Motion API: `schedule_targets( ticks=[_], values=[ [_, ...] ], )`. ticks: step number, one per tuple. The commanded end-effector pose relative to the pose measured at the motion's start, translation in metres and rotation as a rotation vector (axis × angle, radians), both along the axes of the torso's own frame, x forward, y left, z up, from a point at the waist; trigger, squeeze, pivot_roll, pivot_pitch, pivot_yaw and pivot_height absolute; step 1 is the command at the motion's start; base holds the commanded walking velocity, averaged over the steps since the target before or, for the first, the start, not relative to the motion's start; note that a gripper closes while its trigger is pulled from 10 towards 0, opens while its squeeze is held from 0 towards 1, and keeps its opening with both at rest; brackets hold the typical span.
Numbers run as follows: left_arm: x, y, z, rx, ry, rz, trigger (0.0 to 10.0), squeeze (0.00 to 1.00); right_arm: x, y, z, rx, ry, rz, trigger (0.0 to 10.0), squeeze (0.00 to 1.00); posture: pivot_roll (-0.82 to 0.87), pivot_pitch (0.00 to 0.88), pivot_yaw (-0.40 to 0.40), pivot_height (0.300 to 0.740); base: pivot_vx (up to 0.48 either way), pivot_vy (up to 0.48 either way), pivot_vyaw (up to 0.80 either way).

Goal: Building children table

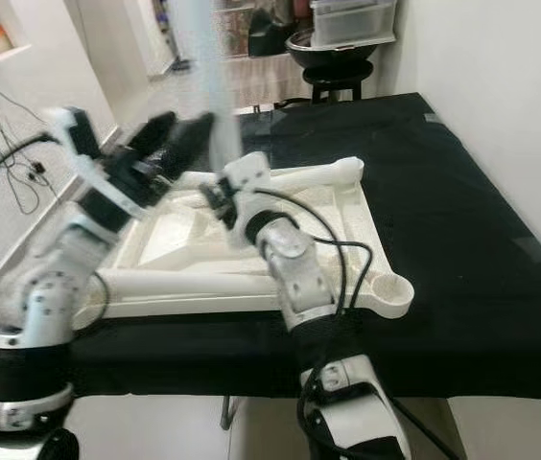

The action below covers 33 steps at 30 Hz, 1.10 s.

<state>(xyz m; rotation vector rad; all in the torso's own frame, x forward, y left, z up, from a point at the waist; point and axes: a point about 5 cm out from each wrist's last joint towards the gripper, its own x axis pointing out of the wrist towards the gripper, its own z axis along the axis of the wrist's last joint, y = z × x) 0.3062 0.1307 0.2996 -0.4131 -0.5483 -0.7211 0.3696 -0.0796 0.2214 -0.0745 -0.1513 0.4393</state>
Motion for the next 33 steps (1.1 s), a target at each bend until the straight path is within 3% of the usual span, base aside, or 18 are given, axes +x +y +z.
schedule_targets(
  ticks=[1, 3, 7, 8, 9, 10, 11, 12, 14, 16, 17, 18, 19, 22, 25, 28, 30, 33],
  values=[
    [-0.004, 0.014, 0.006, -0.002, -0.025, 0.034, 10.0, 1.00, 0.003, -0.001, 0.007, 0.047, -0.012, -0.020, 0.0, 0.00, -0.16, 0.000, 0.135, 0.740, 0.000, 0.000, 0.00],
    [-0.006, 0.029, 0.010, -0.033, -0.033, 0.079, 10.0, 1.00, 0.009, -0.014, 0.008, 0.064, -0.005, -0.073, 0.0, 0.00, -0.15, 0.000, 0.131, 0.740, 0.000, 0.000, 0.00],
    [-0.008, 0.039, 0.011, -0.052, -0.035, 0.119, 10.0, 1.00, 0.012, -0.023, 0.007, 0.074, 0.006, -0.113, 0.0, 0.00, -0.16, 0.000, 0.127, 0.740, 0.000, 0.000, 0.00],
    [-0.007, 0.047, 0.009, -0.061, -0.022, 0.178, 10.0, 1.00, 0.015, -0.031, 0.008, 0.091, 0.016, -0.150, 0.0, 0.00, -0.16, 0.000, 0.126, 0.740, 0.000, 0.000, 0.00],
    [-0.004, 0.057, 0.004, -0.058, 0.010, 0.290, 10.0, 1.00, 0.016, -0.039, 0.008, 0.104, 0.022, -0.181, 10.0, 0.00, -0.15, 0.000, 0.125, 0.740, 0.000, 0.000, 0.00],
    [-0.001, 0.064, 0.000, -0.053, 0.032, 0.368, 10.0, 1.00, 0.017, -0.045, 0.008, 0.112, 0.025, -0.200, 10.0, 0.00, -0.15, 0.000, 0.125, 0.740, 0.000, 0.000, 0.00],
    [0.004, 0.071, -0.012, -0.039, 0.096, 0.464, 10.0, 0.00, 0.018, -0.051, 0.007, 0.133, 0.034, -0.219, 10.0, 0.00, -0.15, 0.000, 0.123, 0.740, 0.000, 0.000, 0.00],
    [0.004, 0.071, -0.012, -0.039, 0.096, 0.464, 10.0, 0.00, 0.018, -0.051, 0.007, 0.133, 0.034, -0.219, 10.0, 0.00, -0.15, 0.000, 0.123, 0.740, 0.000, 0.000, 0.00],
    [0.010, 0.074, -0.041, 0.060, 0.207, 0.606, 10.0, 0.00, 0.018, -0.061, 0.006, 0.175, 0.049, -0.260, 10.0, 0.00, -0.15, 0.000, 0.123, 0.740, 0.000, 0.000, 0.00],
    [0.010, 0.074, -0.041, 0.060, 0.207, 0.606, 10.0, 0.00, 0.018, -0.061, 0.006, 0.175, 0.049, -0.260, 10.0, 0.00, -0.15, 0.000, 0.123, 0.740, 0.000, 0.000, 0.00],
    [0.011, 0.073, -0.060, 0.109, 0.269, 0.666, 10.0, 0.00, 0.019, -0.068, 0.006, 0.221, 0.059, -0.284, 10.0, 0.00, -0.15, 0.000, 0.123, 0.740, 0.000, 0.000, 0.00],
    [0.011, 0.073, -0.060, 0.109, 0.269, 0.666, 10.0, 0.00, 0.019, -0.068, 0.006, 0.221, 0.059, -0.284, 10.0, 0.00, -0.15, 0.000, 0.123, 0.740, 0.000, 0.000, 0.00],
    [0.009, 0.070, -0.075, 0.158, 0.307, 0.720, 10.0, 0.00, 0.018, -0.073, 0.006, 0.250, 0.064, -0.295, 10.0, 0.00, -0.16, 0.000, 0.124, 0.740, 0.000, 0.000, 0.00],
    [0.006, 0.065, -0.091, 0.166, 0.369, 0.729, 10.0, 0.00, 0.017, -0.076, 0.008, 0.212, 0.038, -0.314, 10.0, 0.00, -0.15, 0.000, 0.123, 0.740, 0.000, 0.000, 0.00],
    [-0.003, 0.041, -0.118, 0.191, 0.446, 0.606, 10.0, 0.00, 0.011, -0.073, 0.010, 0.106, -0.036, -0.359, 10.0, 0.00, -0.15, 0.000, 0.125, 0.740, 0.000, 0.000, 0.00],
    [-0.005, 0.033, -0.123, 0.148, 0.471, 0.559, 10.0, 0.00, 0.007, -0.066, 0.009, 0.129, -0.055, -0.303, 10.0, 0.00, -0.16, 0.000, 0.128, 0.740, 0.000, 0.000, 0.00],
    [-0.007, 0.021, -0.123, 0.187, 0.444, 0.499, 10.0, 0.00, -0.001, -0.056, 0.008, 0.211, -0.053, -0.128, 10.0, 0.00, -0.15, 0.000, 0.129, 0.740, 0.000, -0.450, 0.00],
    [-0.009, 0.011, -0.121, 0.204, 0.421, 0.460, 10.0, 0.00, -0.006, -0.052, 0.009, 0.263, -0.063, -0.035, 10.0, 0.00, -0.14, 0.000, 0.127, 0.740, 0.000, -0.465, 0.00]
  ],
)
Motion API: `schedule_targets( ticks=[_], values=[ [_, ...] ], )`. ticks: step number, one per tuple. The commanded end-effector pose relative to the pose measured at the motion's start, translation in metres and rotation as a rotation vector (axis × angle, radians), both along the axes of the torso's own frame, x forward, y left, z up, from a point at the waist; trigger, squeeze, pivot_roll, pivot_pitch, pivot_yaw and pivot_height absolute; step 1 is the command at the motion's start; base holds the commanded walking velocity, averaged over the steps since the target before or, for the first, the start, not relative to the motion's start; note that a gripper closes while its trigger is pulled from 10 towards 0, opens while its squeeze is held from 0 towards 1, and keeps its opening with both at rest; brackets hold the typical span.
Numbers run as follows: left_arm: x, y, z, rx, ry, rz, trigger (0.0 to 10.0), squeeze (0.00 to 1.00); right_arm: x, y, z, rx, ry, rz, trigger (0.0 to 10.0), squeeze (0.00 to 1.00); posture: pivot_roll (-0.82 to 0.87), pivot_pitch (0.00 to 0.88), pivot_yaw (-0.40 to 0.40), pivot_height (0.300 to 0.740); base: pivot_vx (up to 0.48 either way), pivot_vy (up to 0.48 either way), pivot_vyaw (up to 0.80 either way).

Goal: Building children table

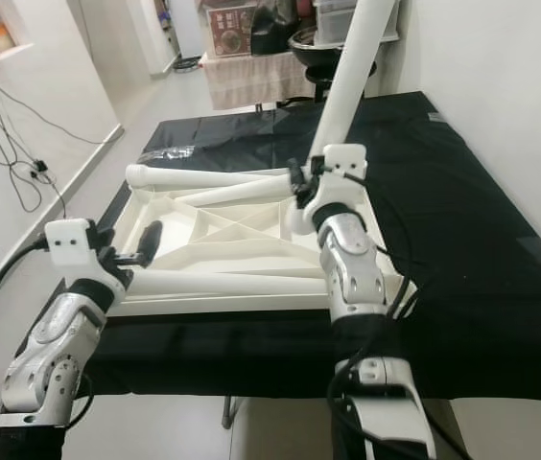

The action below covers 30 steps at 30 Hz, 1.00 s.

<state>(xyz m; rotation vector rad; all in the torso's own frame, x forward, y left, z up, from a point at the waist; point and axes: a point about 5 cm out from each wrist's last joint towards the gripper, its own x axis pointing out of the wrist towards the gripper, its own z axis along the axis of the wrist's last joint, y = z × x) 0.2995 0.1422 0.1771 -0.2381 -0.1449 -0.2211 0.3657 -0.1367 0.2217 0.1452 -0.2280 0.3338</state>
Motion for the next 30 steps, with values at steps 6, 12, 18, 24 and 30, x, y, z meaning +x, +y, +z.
schedule_targets(
  ticks=[6, 12, 18, 24, 30],
  values=[
    [-0.006, -0.013, 0.004, -0.007, -0.039, -0.068, 10.0, 0.00, -0.006, 0.010, 0.008, 0.018, -0.049, 0.126, 10.0, 0.00, -0.14, 0.000, 0.126, 0.740, 0.000, -0.468, 0.00],
    [-0.012, -0.023, 0.000, -0.006, -0.031, -0.125, 10.0, 0.00, -0.013, 0.012, 0.008, -0.101, -0.071, 0.230, 10.0, 0.00, -0.14, 0.000, 0.118, 0.740, 0.000, -0.472, 0.00],
    [-0.018, -0.034, -0.013, 0.057, 0.012, -0.202, 10.0, 0.00, -0.019, 0.011, 0.002, -0.241, -0.070, 0.340, 10.0, 0.00, -0.14, 0.000, 0.115, 0.740, 0.000, -0.236, 0.00],
    [-0.028, -0.031, -0.041, 0.132, 0.098, -0.198, 10.0, 0.00, -0.031, 0.017, -0.009, -0.394, -0.053, 0.484, 10.0, 0.00, -0.15, 0.000, 0.116, 0.740, 0.000, 0.000, 0.00],
    [-0.037, -0.020, -0.063, 0.165, 0.192, -0.147, 10.0, 0.00, -0.038, 0.021, -0.020, -0.437, -0.026, 0.536, 10.0, 0.00, -0.14, 0.000, 0.117, 0.740, 0.000, 0.240, 0.00]
  ],
)
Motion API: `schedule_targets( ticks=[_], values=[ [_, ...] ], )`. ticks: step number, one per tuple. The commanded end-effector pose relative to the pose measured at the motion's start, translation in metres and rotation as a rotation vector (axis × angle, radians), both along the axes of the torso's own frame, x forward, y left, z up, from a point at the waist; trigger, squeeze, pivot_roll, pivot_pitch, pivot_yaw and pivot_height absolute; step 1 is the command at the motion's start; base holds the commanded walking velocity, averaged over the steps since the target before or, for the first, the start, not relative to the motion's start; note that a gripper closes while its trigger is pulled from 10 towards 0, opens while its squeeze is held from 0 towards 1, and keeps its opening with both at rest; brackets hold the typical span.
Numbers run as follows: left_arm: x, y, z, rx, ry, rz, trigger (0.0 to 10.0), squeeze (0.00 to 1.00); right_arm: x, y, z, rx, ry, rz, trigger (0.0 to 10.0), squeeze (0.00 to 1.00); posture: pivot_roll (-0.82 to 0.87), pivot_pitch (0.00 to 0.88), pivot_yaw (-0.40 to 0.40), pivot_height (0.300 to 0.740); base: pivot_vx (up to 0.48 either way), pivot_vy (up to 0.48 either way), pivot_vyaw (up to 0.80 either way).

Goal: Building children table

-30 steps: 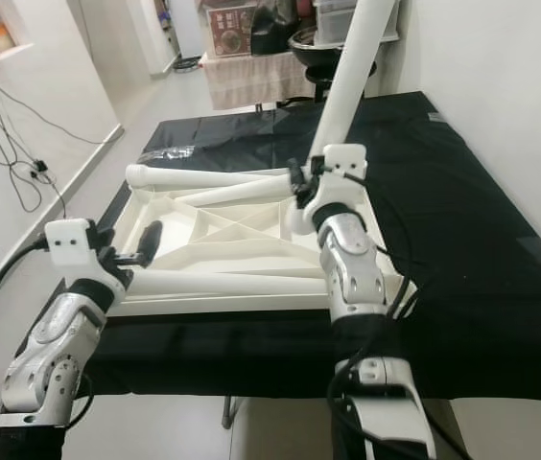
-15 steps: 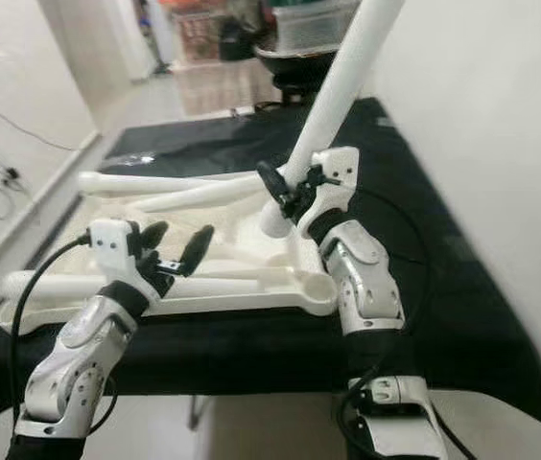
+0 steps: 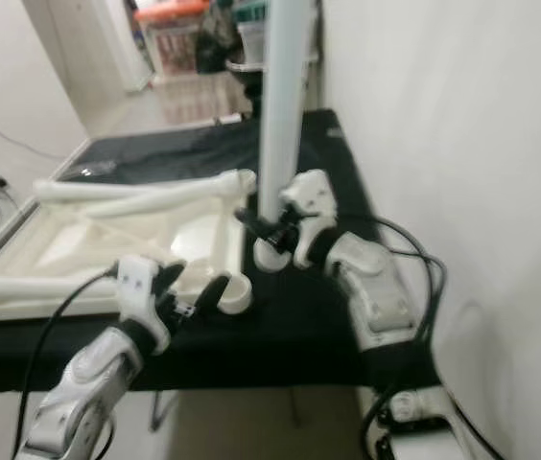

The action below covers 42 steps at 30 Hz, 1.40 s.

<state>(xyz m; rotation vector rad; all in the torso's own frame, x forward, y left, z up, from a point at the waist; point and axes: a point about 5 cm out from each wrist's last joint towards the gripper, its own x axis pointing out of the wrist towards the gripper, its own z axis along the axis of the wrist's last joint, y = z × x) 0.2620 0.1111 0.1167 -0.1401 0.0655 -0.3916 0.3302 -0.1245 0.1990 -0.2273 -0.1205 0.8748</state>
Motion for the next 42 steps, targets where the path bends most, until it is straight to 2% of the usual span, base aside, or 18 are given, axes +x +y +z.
schedule_targets(
  ticks=[1, 6, 15, 24, 27, 30, 32, 33, 34, 37, 40, 42],
  values=[
    [-0.001, 0.014, -0.004, 0.043, 0.018, 0.045, 10.0, 0.00, -0.003, 0.009, 0.001, -0.009, -0.007, 0.035, 10.0, 0.00, -0.14, 0.000, 0.117, 0.740, 0.000, 0.480, 0.00],
    [-0.001, 0.017, -0.005, 0.049, 0.014, 0.064, 10.0, 0.00, -0.003, 0.010, 0.000, -0.013, -0.002, 0.032, 10.0, 0.00, -0.14, 0.000, 0.117, 0.740, 0.000, 0.480, 0.00],
    [0.003, 0.021, -0.004, 0.117, -0.034, 0.091, 10.0, 0.00, 0.002, 0.014, -0.008, 0.004, 0.032, -0.068, 10.0, 0.00, -0.15, 0.000, 0.123, 0.740, 0.000, 0.000, 0.00],
    [0.005, 0.022, 0.000, 0.111, -0.054, 0.114, 10.0, 0.00, 0.007, 0.014, -0.010, 0.051, 0.061, -0.141, 10.0, 0.00, -0.15, 0.000, 0.114, 0.740, 0.000, 0.000, 0.00],
    [0.003, 0.024, 0.002, 0.116, -0.062, 0.120, 10.0, 0.00, 0.009, 0.015, -0.005, 0.095, 0.080, -0.135, 10.0, 0.00, -0.14, 0.028, 0.133, 0.740, 0.000, 0.000, 0.00],
    [0.003, 0.024, 0.002, 0.116, -0.062, 0.120, 10.0, 0.00, 0.009, 0.015, -0.005, 0.095, 0.080, -0.135, 10.0, 0.00, -0.14, 0.028, 0.133, 0.740, 0.000, 0.000, 0.00],
    [-0.004, 0.026, 0.006, 0.117, -0.064, 0.086, 10.0, 0.00, 0.011, 0.023, 0.006, 0.153, 0.091, -0.070, 10.0, 0.00, -0.13, 0.126, 0.151, 0.740, 0.000, 0.000, 0.00],
    [-0.004, 0.026, 0.006, 0.117, -0.064, 0.086, 10.0, 0.00, 0.011, 0.023, 0.006, 0.153, 0.091, -0.070, 10.0, 0.00, -0.13, 0.126, 0.151, 0.740, 0.000, 0.000, 0.00],
    [-0.010, 0.022, 0.014, 0.108, -0.082, 0.027, 10.0, 0.00, 0.014, 0.031, 0.017, 0.187, 0.100, 0.021, 10.0, 0.00, -0.12, 0.134, 0.146, 0.740, 0.000, 0.000, 0.00],
    [-0.013, 0.019, 0.018, 0.102, -0.093, -0.002, 10.0, 0.00, 0.013, 0.033, 0.021, 0.188, 0.106, 0.081, 10.0, 0.00, -0.11, 0.150, 0.139, 0.740, 0.000, 0.000, 0.00],
    [-0.031, 0.008, 0.024, 0.157, -0.133, -0.103, 10.0, 0.00, 0.010, 0.033, 0.023, 0.089, 0.112, 0.304, 10.0, 0.00, -0.06, 0.159, 0.123, 0.740, 0.000, 0.000, 0.00],
    [-0.039, 0.006, 0.025, 0.164, -0.136, -0.129, 10.0, 0.00, 0.011, 0.028, 0.027, 0.079, 0.134, 0.402, 10.0, 0.00, -0.06, 0.161, 0.121, 0.740, 0.000, 0.000, 0.00]
  ],
)
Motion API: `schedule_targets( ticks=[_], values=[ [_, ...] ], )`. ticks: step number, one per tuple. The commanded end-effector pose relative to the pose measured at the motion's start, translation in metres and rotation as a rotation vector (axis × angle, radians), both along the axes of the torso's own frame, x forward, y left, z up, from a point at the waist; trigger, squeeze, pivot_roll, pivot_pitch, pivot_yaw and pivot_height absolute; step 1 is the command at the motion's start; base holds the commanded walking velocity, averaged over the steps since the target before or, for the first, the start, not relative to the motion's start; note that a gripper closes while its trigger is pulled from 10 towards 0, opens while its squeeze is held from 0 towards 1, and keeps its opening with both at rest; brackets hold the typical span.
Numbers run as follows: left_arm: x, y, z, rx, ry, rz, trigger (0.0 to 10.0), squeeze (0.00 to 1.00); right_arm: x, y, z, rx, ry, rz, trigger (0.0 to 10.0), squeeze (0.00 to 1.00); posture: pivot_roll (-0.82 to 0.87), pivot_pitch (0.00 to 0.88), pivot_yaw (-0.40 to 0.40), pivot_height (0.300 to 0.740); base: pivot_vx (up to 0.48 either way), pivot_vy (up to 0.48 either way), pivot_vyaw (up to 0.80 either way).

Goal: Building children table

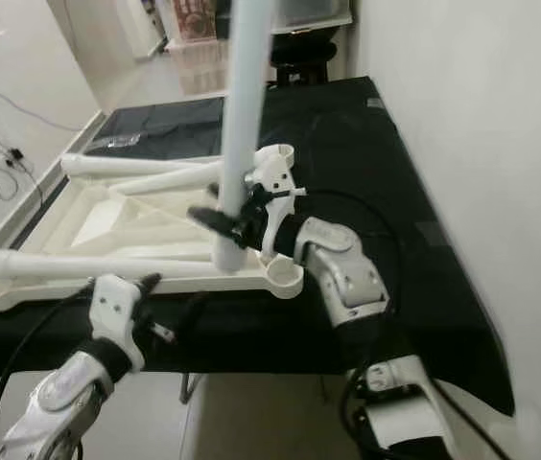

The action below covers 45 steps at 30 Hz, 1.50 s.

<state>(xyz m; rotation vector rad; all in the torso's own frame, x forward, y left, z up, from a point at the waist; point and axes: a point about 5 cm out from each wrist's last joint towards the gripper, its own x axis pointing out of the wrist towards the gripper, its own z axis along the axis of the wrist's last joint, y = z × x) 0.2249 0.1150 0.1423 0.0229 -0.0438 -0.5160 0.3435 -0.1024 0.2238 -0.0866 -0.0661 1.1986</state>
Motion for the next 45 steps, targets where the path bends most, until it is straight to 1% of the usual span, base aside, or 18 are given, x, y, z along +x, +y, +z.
schedule_targets(
  ticks=[1, 3, 4, 6, 7, 8, 10, 11, 16, 18, 20, 21, 25, 26, 27, 32, 39, 45],
  values=[
    [-0.006, 0.001, 0.000, 0.034, 0.013, -0.011, 10.0, 0.00, -0.004, 0.003, 0.005, 0.018, 0.010, 0.130, 10.0, 0.00, -0.03, 0.174, 0.112, 0.740, 0.000, 0.000, 0.00],
    [-0.011, 0.000, -0.001, 0.036, 0.027, -0.026, 10.0, 0.00, -0.004, 0.001, 0.007, 0.013, 0.014, 0.179, 10.0, 0.00, -0.03, 0.174, 0.112, 0.740, 0.000, 0.000, 0.00],
    [-0.020, -0.003, -0.002, 0.062, 0.039, -0.078, 10.0, 0.00, -0.003, -0.002, 0.010, -0.005, 0.014, 0.212, 10.0, 0.00, -0.01, 0.188, 0.102, 0.740, 0.000, 0.000, 0.00],
    [-0.020, -0.003, -0.002, 0.062, 0.039, -0.078, 10.0, 0.00, -0.003, -0.002, 0.010, -0.005, 0.014, 0.212, 10.0, 0.00, -0.01, 0.188, 0.102, 0.740, 0.000, 0.000, 0.00],
    [-0.029, -0.005, -0.002, 0.080, 0.050, -0.119, 10.0, 0.00, -0.001, -0.004, 0.013, -0.015, 0.013, 0.238, 10.0, 0.00, 0.00, 0.197, 0.099, 0.740, 0.000, 0.000, 0.00],
    [-0.035, -0.007, 0.000, 0.062, 0.056, -0.131, 10.0, 0.00, 0.002, -0.005, 0.017, -0.015, 0.016, 0.262, 10.0, 0.00, 0.01, 0.213, 0.095, 0.740, 0.000, 0.000, 0.00],
    [-0.035, -0.007, 0.000, 0.062, 0.056, -0.131, 10.0, 0.00, 0.002, -0.005, 0.017, -0.015, 0.016, 0.262, 10.0, 0.00, 0.01, 0.213, 0.095, 0.740, 0.000, 0.000, 0.00],
    [-0.044, -0.010, 0.007, 0.057, 0.039, -0.141, 10.0, 0.00, 0.008, -0.006, 0.023, 0.010, 0.012, 0.261, 10.0, 0.00, 0.03, 0.236, 0.097, 0.740, 0.000, 0.000, 0.00],
    [-0.050, -0.013, 0.012, 0.083, 0.017, -0.155, 10.0, 0.00, 0.014, -0.009, 0.027, 0.032, 0.007, 0.225, 10.0, 0.00, 0.04, 0.245, 0.100, 0.740, 0.000, 0.000, 0.00],
    [-0.054, -0.011, 0.017, 0.090, 0.002, -0.146, 10.0, 0.00, 0.016, -0.022, 0.032, 0.061, 0.011, 0.223, 10.0, 0.00, 0.05, 0.261, 0.105, 0.740, 0.000, 0.000, 0.00],
    [-0.056, -0.009, 0.021, 0.095, -0.005, -0.135, 10.0, 0.00, 0.016, -0.036, 0.036, 0.079, 0.017, 0.242, 10.0, 0.00, 0.05, 0.267, 0.110, 0.740, 0.000, 0.000, 0.00],
    [-0.056, -0.009, 0.021, 0.095, -0.005, -0.135, 10.0, 0.00, 0.016, -0.036, 0.036, 0.079, 0.017, 0.242, 10.0, 0.00, 0.05, 0.267, 0.110, 0.740, 0.000, 0.000, 0.00],
    [-0.059, -0.008, 0.026, 0.114, -0.014, -0.142, 10.0, 0.00, 0.018, -0.058, 0.036, 0.057, 0.023, 0.211, 10.0, 0.00, 0.06, 0.282, 0.117, 0.740, 0.000, 0.000, 0.00],
    [-0.059, -0.008, 0.026, 0.114, -0.014, -0.142, 10.0, 0.00, 0.018, -0.058, 0.036, 0.057, 0.023, 0.211, 10.0, 0.00, 0.06, 0.282, 0.117, 0.740, 0.000, 0.000, 0.00],
    [-0.061, -0.006, 0.030, 0.117, -0.017, -0.133, 10.0, 0.00, 0.020, -0.070, 0.038, 0.038, 0.016, 0.177, 10.0, 0.00, 0.07, 0.291, 0.120, 0.740, 0.000, 0.000, 0.00],
    [-0.064, -0.005, 0.032, 0.121, -0.015, -0.123, 10.0, 0.00, 0.020, -0.085, 0.041, 0.027, 0.003, 0.145, 10.0, 0.00, 0.07, 0.295, 0.127, 0.740, 0.000, 0.000, 0.00],
    [-0.065, -0.006, 0.032, 0.124, -0.012, -0.127, 10.0, 0.00, 0.018, -0.089, 0.041, 0.020, 0.003, 0.162, 10.0, 0.00, 0.07, 0.297, 0.132, 0.740, 0.000, 0.000, 0.00],
    [-0.064, -0.004, 0.034, 0.129, -0.011, -0.127, 10.0, 0.00, 0.010, -0.085, 0.025, -0.075, 0.020, 0.231, 10.0, 0.00, 0.08, 0.302, 0.138, 0.740, 0.000, 0.000, 0.00]
  ],
)
